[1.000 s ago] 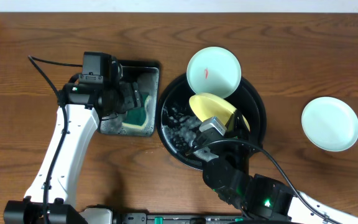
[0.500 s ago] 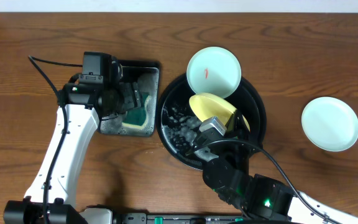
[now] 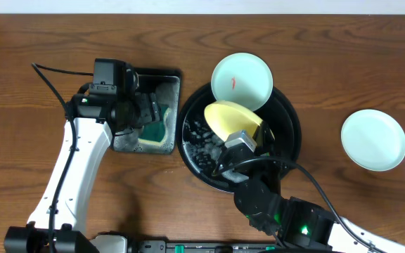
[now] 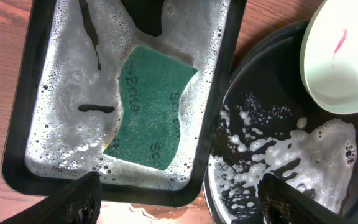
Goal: Clean dirty plates on tray and stack at the side
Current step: 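Carry the yellow plate right and stack it on the pale green plate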
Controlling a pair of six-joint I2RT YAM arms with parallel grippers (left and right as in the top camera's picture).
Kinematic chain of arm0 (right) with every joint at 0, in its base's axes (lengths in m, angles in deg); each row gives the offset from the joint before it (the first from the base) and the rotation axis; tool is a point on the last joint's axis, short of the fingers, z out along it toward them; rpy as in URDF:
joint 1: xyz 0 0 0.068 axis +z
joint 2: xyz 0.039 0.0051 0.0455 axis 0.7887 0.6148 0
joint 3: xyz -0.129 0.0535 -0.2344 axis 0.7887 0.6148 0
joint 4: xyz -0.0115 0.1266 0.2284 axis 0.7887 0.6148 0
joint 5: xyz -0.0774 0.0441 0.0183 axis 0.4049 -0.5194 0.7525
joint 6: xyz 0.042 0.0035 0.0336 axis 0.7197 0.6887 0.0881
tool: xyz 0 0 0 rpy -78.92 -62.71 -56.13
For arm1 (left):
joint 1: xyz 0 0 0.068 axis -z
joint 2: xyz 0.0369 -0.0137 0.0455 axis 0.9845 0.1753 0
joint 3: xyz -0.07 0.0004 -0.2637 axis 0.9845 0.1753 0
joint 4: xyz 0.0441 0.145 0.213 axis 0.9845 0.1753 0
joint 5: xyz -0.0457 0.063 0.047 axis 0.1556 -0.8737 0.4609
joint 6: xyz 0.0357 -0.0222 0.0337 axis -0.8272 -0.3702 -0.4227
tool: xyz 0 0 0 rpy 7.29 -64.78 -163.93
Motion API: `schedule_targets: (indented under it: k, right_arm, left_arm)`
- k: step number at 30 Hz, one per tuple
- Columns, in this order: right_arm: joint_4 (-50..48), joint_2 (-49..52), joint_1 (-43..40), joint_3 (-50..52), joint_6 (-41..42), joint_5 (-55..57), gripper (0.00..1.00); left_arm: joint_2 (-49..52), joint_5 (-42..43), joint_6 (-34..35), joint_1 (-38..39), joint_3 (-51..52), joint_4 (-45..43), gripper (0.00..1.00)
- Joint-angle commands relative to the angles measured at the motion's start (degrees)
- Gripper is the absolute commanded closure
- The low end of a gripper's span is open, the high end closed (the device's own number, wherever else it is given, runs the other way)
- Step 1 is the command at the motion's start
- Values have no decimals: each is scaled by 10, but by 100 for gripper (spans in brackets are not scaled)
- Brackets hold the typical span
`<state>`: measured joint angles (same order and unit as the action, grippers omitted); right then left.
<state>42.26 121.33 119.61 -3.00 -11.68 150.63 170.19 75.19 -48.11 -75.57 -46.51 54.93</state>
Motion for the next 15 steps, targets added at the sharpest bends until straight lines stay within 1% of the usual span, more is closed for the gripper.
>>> schedule_targets:
  k: [1,3,5,9,15]
  right_arm:
    - [4,-9,-9,-14,-5,-12,99]
    - [4,-9,-9,-14,-15,-8,99]
    - [7,-9,-14,-14,7,-9,99]
    - [8,-11,-11,-14,3,-9,99]
    - [19,-11,-11,-14,38,-62,99]
  left_arm:
    - [-2,3,-6,-2,2,2,19]
    - [-2,3,-6,-2,2,2,19]
    - [-2,3,-6,-2,2,2,19]
    - [-2,3,-6,-2,2,2,18]
    - [-2,3,-6,-2,2,2,19]
